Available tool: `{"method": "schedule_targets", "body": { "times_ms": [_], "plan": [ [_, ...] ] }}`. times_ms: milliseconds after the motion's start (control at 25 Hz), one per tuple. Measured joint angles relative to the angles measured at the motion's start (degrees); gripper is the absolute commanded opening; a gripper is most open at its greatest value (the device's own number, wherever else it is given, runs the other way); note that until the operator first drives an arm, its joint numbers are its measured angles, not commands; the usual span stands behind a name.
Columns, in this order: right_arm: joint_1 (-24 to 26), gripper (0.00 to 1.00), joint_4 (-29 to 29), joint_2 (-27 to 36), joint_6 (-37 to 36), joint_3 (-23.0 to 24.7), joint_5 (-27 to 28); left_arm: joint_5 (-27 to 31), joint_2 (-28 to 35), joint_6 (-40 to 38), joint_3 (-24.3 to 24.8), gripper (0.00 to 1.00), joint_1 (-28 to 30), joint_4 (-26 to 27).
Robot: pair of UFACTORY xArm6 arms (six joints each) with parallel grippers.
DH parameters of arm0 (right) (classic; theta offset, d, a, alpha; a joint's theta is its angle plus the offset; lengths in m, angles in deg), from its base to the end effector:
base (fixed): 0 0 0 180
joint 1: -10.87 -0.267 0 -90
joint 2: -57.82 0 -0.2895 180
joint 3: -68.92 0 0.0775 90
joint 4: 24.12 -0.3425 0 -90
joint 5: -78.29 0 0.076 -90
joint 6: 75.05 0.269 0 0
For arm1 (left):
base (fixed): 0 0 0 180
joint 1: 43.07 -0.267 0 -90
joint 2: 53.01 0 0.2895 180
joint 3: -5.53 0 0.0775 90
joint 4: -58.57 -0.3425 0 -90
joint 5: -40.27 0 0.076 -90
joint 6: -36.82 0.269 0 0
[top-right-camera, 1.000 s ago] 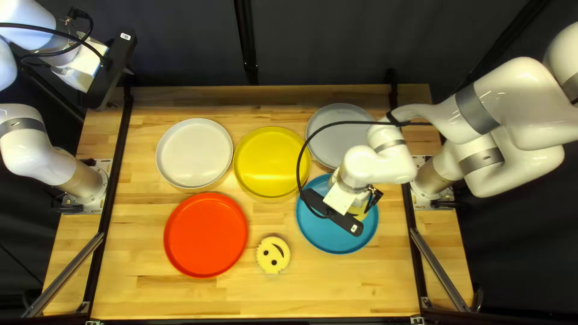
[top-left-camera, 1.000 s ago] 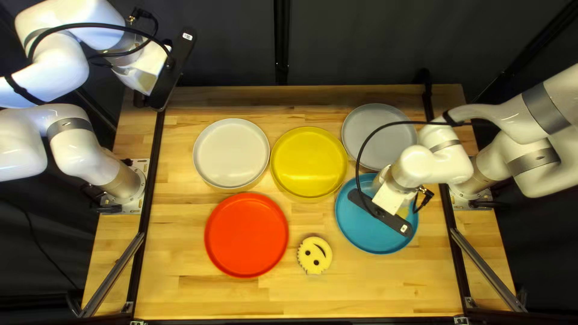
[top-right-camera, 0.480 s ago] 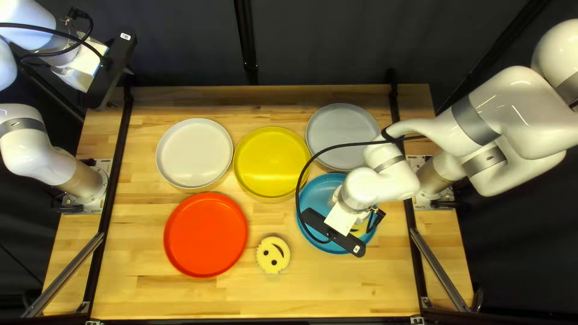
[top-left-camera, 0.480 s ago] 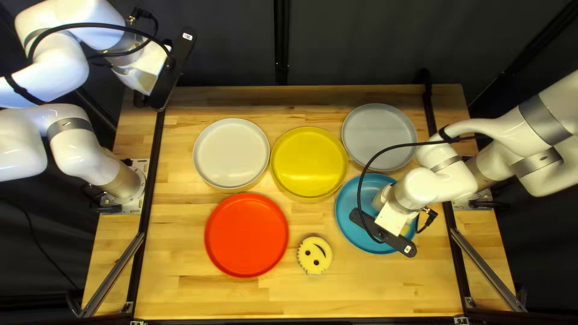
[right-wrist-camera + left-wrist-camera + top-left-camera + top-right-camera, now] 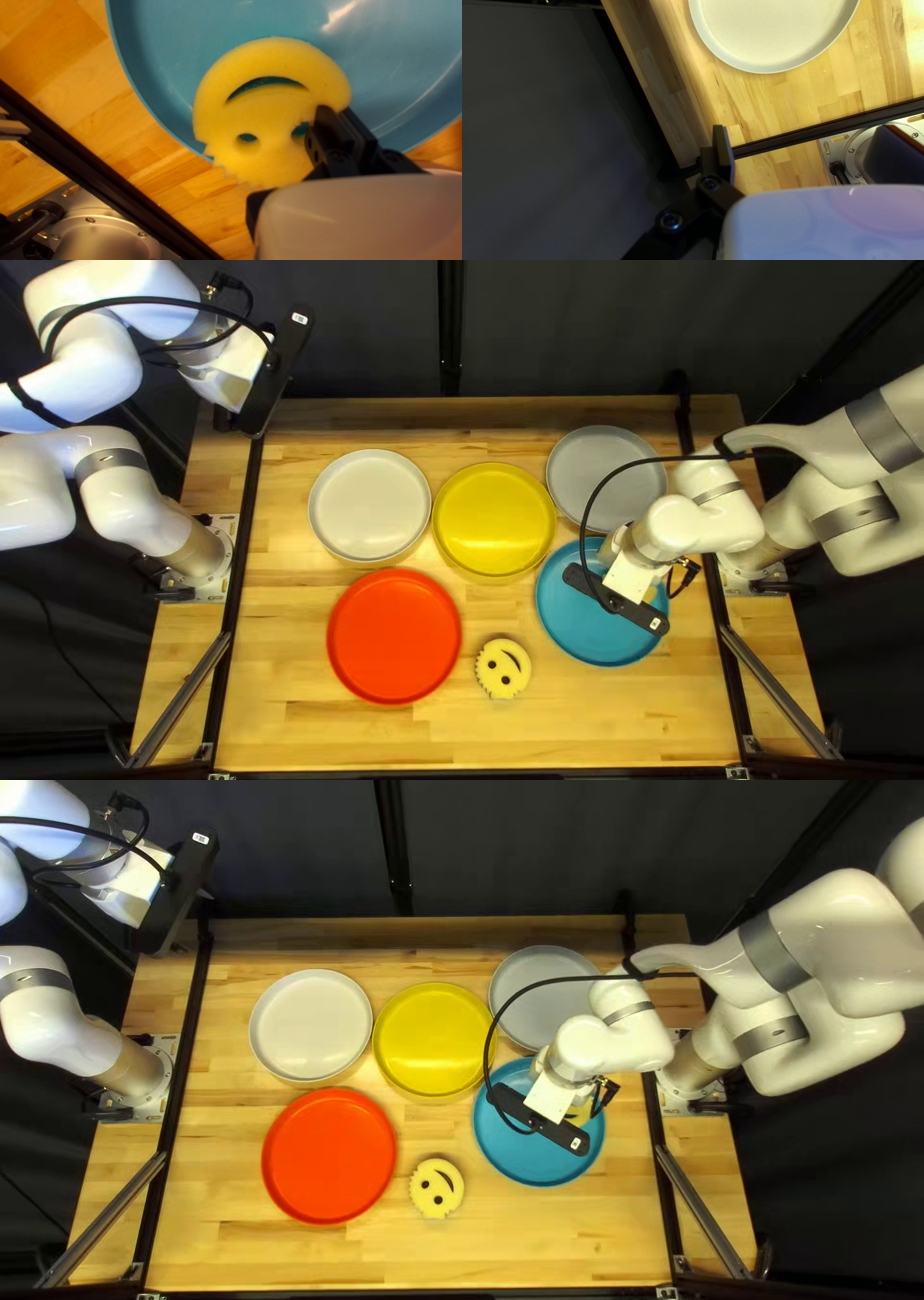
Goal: Pick up sponge and scrub the plate
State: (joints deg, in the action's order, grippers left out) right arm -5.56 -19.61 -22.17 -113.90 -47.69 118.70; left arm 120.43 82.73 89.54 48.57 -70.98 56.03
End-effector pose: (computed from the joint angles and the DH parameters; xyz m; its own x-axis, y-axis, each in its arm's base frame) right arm 0.2659 0.0689 0.0502 0.5159 0.8527 -0.0820 0.8553 -0.5181 -0.0058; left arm 0.2278 0.1333 0.3168 0.8982 -0.4290 0.0962 -0.4048 -0.8924 -0.1994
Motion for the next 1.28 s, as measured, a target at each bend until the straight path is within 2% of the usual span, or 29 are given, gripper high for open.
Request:
{"method": "schedule_targets", "body": {
  "times_ms": [120, 320, 560, 720, 1120, 1280],
  "plan": [
    [-2.8, 0.00, -0.2, -0.9, 2.5, -0.6, -0.3, 0.0, 0.0, 0.0, 0.0, 1.00, 0.0, 0.0],
    [-8.2, 0.00, -0.1, -5.8, 7.2, -4.4, -1.5, 0.0, 0.0, 0.0, 0.0, 1.00, 0.0, 0.0],
    [-10.5, 0.00, 0.7, -10.1, 9.0, -7.8, -2.9, 0.0, 0.0, 0.0, 0.0, 1.00, 0.0, 0.0],
    [-8.2, 0.00, 0.9, -8.7, 7.1, -6.3, -3.0, 0.0, 0.0, 0.0, 0.0, 1.00, 0.0, 0.0],
    [5.1, 0.00, 0.5, -2.0, -4.7, -0.7, -2.3, 0.0, 0.0, 0.0, 0.0, 1.00, 0.0, 0.0],
    [5.8, 0.00, -0.2, -1.9, -5.7, -0.3, -2.4, 0.0, 0.0, 0.0, 0.0, 1.00, 0.0, 0.0]
  ]
}}
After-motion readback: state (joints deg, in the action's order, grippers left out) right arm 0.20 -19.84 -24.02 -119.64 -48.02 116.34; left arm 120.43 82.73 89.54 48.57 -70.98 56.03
